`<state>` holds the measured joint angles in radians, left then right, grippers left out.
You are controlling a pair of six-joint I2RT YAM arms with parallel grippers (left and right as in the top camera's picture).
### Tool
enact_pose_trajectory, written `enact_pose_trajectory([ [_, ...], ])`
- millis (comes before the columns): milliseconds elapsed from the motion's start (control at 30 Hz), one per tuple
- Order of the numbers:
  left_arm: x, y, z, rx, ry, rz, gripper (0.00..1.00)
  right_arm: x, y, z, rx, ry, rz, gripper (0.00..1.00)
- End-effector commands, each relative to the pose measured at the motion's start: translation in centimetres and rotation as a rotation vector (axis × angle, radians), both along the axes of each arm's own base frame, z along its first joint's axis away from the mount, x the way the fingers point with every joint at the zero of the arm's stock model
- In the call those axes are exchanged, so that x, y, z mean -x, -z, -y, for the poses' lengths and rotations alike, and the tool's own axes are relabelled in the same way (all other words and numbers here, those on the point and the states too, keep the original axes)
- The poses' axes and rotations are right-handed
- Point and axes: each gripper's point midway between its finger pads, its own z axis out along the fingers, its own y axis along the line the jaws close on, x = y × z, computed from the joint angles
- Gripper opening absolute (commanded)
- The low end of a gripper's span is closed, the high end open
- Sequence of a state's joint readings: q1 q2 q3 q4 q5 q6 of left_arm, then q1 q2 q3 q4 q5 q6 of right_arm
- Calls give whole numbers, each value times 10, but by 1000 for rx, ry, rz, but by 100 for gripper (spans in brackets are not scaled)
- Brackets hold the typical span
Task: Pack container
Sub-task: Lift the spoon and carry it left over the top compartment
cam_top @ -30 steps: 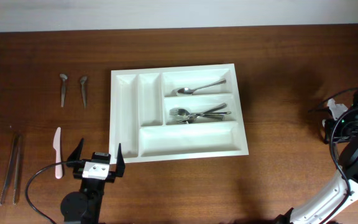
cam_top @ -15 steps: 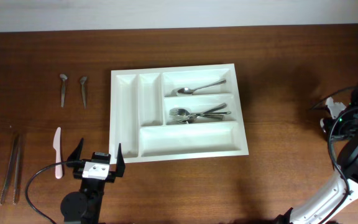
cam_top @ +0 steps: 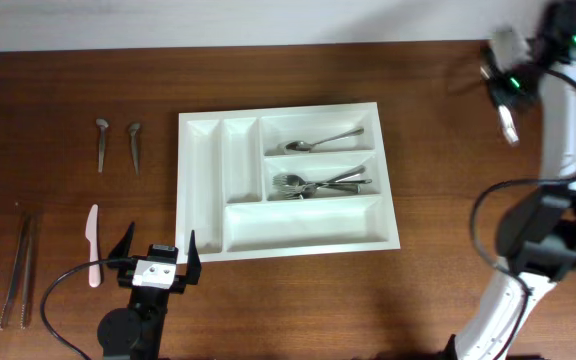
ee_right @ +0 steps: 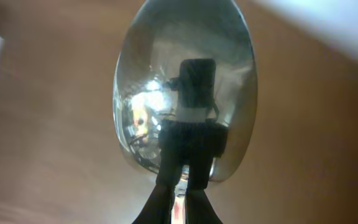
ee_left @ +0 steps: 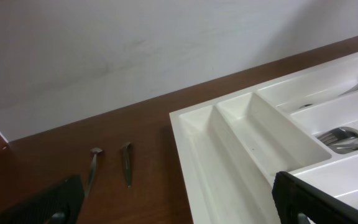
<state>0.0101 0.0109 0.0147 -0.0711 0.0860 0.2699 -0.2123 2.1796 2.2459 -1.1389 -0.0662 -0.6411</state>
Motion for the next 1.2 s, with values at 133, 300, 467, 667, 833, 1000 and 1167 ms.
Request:
enact_pose_trajectory([
  [133, 0, 2, -2, -8, -9, -3, 99, -15, -48, -167, 35, -447, 130, 4],
  [300, 0, 2, -2, -9, -9, -3, 99, 2, -42, -245, 54, -646, 123, 4],
  [467, 0, 3, -2, -9, -9, -3, 99, 27, -18, -288, 82, -822, 58, 4],
  [667, 0, 3, -2, -9, -9, -3, 99, 53, 34, -291, 119, -986, -77, 4],
  [833, 0, 2, -2, -9, -9, -3, 99, 52, 61, -278, 128, -998, -107, 4],
  [1000, 0, 2, -2, -9, -9, -3, 99, 44, 69, -272, 135, -1001, -80, 4],
  [1167, 0, 2, -2, -9, -9, -3, 99, 33, 63, -281, 130, -1042, -8, 4],
])
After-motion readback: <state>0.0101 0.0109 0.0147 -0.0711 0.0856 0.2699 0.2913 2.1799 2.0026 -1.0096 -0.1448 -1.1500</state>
